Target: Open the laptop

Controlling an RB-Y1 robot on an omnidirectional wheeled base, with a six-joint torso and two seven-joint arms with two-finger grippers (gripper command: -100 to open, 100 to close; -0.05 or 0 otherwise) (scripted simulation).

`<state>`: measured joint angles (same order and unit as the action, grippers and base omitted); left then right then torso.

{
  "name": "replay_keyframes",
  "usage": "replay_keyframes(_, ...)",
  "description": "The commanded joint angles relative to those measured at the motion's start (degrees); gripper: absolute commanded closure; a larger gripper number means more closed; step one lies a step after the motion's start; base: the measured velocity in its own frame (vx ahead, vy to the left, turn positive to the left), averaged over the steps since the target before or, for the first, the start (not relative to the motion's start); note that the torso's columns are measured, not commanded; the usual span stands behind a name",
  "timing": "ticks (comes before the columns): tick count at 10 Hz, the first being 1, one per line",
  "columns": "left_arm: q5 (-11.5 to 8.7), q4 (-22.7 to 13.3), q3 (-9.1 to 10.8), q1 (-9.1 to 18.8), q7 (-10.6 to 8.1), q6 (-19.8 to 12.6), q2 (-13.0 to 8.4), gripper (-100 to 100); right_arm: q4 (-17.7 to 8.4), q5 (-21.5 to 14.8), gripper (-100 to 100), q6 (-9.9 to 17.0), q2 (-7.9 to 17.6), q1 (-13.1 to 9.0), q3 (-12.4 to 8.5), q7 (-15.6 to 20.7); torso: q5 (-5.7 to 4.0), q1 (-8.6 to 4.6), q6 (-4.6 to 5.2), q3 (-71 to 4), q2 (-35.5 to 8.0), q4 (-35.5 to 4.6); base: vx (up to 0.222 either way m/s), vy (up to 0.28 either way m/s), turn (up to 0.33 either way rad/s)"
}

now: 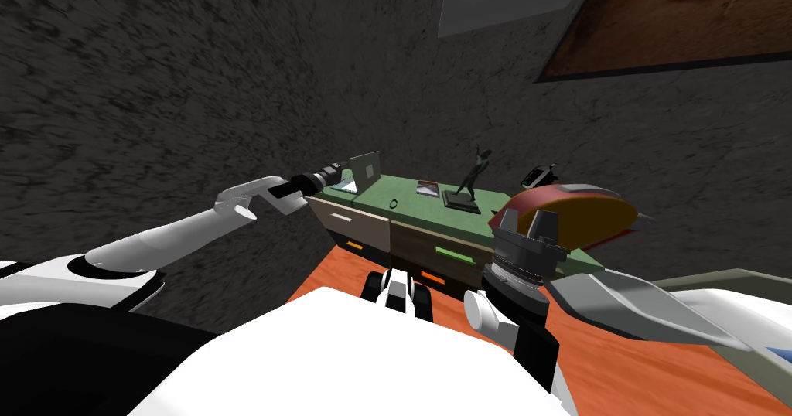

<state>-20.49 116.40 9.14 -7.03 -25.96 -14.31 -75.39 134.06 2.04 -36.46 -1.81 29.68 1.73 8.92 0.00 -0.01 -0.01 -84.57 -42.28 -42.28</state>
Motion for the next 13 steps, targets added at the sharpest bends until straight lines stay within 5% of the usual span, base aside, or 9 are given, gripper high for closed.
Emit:
replay_keyframes(1, -1.03, -0.47, 0.37, 1.09, -1.09, -2.43, -3.59, -100, 0.0, 0.0, 0, 0.0, 0.0, 0.0, 0.0, 0.0, 0.01, 0.01, 0.01, 0.01, -0.01, 0.0, 0.018, -0.013, -0.064)
replay_keyframes(3, -1.58, -0.72, 0.58, 1.55, -1.59, -3.44, -5.37, -100, 0.0, 0.0, 0, 0.0, 0.0, 0.0, 0.0, 0.0, 0.01, 0.02, 0.0, 0.02, -0.02, -0.01, 0.013, -0.013, -0.05)
replay_keyframes(5, -1.28, -0.63, 0.39, 1.51, -1.4, -3.27, -4.71, -100, 0.0, 0.0, 0, 0.0, 0.0, 0.0, 0.0, 0.0, 0.02, 0.05, -0.01, 0.03, -0.04, -0.01, 0.002, -0.002, -0.005)
replay_keyframes(6, -1.28, -0.63, 0.39, 1.51, -1.4, -3.27, -4.7, 100, 0.0, 0.0, 0, 0.0, 0.0, 0.0, 0.0, 0.0, 0.02, 0.04, 0.0, 0.03, -0.04, -0.01, 0.0, 0.0, 0.0)
replay_keyframes(13, -9.94, -2.56, 1.09, 3.68, -9.84, -3.95, 1.21, 100, 0.0, 0.0, 0, 0.0, 0.01, 0.0, -0.01, 0.0, -0.01, -0.06, 0.01, -0.01, 0.01, 0.01, -0.001, 0.102, -0.018)
